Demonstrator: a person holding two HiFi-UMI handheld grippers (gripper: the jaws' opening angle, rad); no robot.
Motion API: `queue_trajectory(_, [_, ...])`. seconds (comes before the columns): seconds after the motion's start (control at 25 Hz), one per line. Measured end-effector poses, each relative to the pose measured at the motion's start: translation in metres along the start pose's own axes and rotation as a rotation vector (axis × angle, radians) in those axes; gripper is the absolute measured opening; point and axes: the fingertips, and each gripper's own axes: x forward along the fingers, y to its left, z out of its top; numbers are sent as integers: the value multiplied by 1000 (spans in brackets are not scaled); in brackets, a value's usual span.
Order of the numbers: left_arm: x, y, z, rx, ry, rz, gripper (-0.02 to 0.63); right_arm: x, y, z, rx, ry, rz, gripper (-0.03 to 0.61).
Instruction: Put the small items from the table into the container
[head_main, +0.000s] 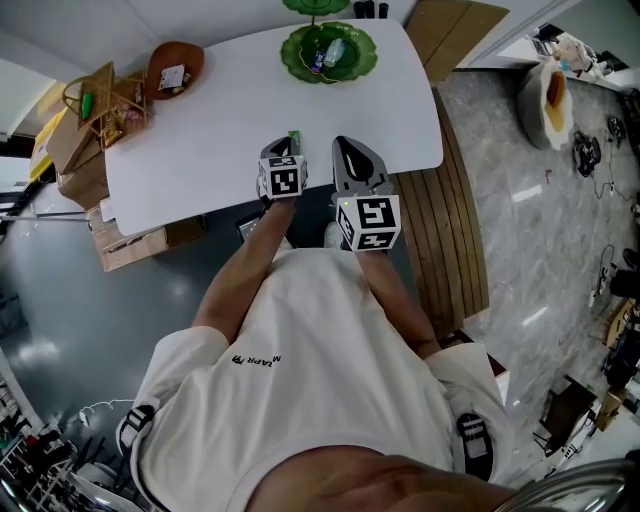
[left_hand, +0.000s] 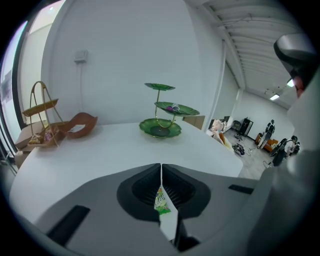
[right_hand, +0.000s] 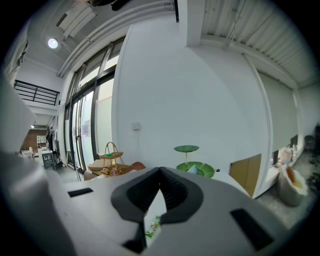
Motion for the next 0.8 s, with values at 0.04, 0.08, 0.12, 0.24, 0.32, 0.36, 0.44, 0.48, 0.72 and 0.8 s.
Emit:
queue_trajectory(0.04, [1,-1,-4,-3,10,-3,5,0,0,-1,1,2,-1,6])
queue_trajectory(0.08, [2,-1,-7,-7,19,-5,5,-1,-1,-1,1,2,-3,6])
queue_trajectory(0.12, [3,-2,-11,-9,26,-7,5,-2,-1,-2,2,4,-5,6])
queue_trajectory(0.24, [6,-4,-19,-15,40,-9,5,-4,-4,-4,4,9,-12,6])
queue_trajectory(0.32, [8,-5,-24,-16,49,-9,6,-5,-5,-6,6,13,-16,6])
queue_trajectory(0.36, [9,-6,-26,-16,54,-9,6,-5,-6,-6,6,14,-17,6])
queue_trajectory(0.44, [10,-6,-30,-17,65,-9,6,-5,-6,-8,8,17,-19,8])
queue_trajectory(0.48, [11,-7,-33,-17,73,-9,6,-6,-7,-8,9,19,-19,6])
queue_trajectory(0.72, [18,-10,-52,-23,121,-24,75,-6,-8,-12,13,26,-22,8])
queue_trajectory(0.8, [21,-10,-58,-19,142,-22,88,-6,-8,-14,16,30,-23,6])
